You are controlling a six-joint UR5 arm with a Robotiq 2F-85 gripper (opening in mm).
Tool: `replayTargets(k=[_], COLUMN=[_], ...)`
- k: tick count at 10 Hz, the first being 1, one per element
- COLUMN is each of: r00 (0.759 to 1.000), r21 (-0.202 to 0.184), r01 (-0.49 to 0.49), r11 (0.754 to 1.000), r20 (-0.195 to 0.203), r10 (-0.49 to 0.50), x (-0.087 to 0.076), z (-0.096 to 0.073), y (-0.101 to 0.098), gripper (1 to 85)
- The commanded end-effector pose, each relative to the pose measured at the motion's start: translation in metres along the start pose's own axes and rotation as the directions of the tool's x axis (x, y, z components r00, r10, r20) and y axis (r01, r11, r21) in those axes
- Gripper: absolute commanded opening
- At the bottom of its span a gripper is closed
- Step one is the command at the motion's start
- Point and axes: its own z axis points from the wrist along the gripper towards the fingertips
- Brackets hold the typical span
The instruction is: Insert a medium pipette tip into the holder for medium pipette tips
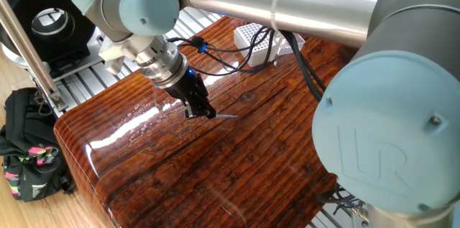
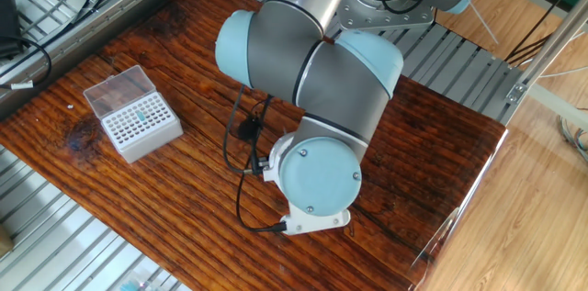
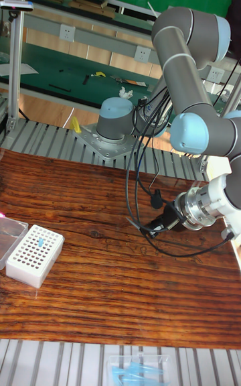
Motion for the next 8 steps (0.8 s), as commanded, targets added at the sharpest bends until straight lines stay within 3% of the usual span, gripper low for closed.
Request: replayTargets(k=[1,8], r00=[1.0,1.0], r21=[-0.013,-0.011], r01=[0.002,-0.001], r11=[1.0,1.0], r20=[-0.004,-0.01], r10=[-0.002,0.001], x=[0.0017,0.0038], z=[0.0012,0.0011], y=[0.0012,-0.0003], gripper=[6.3,5.3])
